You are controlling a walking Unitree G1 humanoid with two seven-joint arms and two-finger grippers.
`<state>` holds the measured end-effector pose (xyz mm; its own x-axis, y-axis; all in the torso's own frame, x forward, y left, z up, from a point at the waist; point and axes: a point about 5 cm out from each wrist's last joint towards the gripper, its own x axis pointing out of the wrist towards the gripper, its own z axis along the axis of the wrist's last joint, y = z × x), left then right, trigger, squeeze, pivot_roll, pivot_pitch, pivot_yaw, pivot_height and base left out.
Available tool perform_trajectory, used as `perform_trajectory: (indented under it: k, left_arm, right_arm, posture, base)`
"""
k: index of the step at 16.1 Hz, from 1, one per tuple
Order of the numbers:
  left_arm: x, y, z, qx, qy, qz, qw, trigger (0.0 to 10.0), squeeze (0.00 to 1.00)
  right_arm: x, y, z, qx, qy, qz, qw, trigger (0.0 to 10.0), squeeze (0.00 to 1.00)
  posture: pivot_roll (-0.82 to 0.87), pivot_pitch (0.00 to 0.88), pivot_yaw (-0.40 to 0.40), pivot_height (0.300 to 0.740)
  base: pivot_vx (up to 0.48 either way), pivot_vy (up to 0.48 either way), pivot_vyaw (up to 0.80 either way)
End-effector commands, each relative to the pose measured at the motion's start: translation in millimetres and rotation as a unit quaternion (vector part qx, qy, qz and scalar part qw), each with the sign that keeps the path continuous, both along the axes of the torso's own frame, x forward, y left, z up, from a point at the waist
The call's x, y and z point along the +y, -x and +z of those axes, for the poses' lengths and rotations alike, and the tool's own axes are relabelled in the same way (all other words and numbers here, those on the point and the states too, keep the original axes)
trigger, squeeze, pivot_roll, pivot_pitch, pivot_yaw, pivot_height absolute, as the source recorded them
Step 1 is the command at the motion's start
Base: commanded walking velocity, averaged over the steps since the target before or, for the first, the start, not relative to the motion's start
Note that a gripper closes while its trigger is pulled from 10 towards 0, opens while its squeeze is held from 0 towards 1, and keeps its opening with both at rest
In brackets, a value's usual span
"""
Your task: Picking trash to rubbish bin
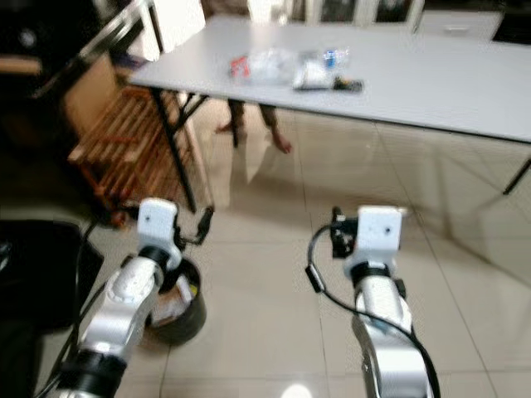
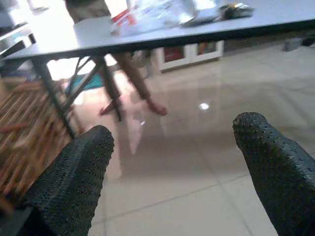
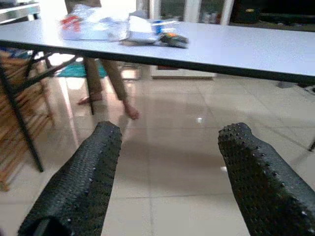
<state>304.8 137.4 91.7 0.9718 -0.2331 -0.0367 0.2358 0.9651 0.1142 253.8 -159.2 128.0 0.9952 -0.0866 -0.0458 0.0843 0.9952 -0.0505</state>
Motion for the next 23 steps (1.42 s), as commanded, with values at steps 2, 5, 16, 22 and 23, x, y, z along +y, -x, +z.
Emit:
perform_trajectory:
  k: [2,5,16,22,23]
  left_arm:
    - [-6.6,-0.8,4.0,-0.009,0.000,-0.013,1.000,10.0,0.00]
    - [-6.5,-0.1,4.0,-0.010,0.000,-0.014,1.000,10.0,0.00]
    - [-9.6,0.4,2.3,-0.007,0.002,-0.018,1.000,10.0,0.00]
    - [-9.2,-1.0,2.0,-0.003,0.003,-0.013,1.000,10.0,0.00]
    - [-8.7,-1.1,1.7,-0.002,0.002,-0.012,1.000,10.0,0.00]
  right_arm:
    - [-7.2,0.6,-2.4,0.006,0.010,-0.013,1.000,10.0,0.00]
    - [-6.4,1.1,-2.8,0.006,0.012,-0.013,1.000,10.0,0.00]
    - [-7.2,2.8,-4.0,0.010,0.017,-0.015,1.000,10.0,0.00]
    - [-6.3,2.2,-4.3,0.010,0.018,-0.014,1.000,10.0,0.00]
    - [-6.1,2.5,-4.2,0.010,0.019,-0.014,1.000,10.0,0.00]
  posture:
    - [-0.05,0.050,0.031,0.740]
    - [-0.05,0.055,0.030,0.740]
    - [-0.06,0.059,0.031,0.740]
    - [-0.06,0.060,0.031,0.740]
    - [-0.06,0.063,0.031,0.740]
  base:
    - [0.422,0.000,0.00]
    - [0.414,0.000,0.00]
    - [0.405,0.000,0.00]
    - [0.369,0.000,0.00]
    - [0.000,0.000,0.00]
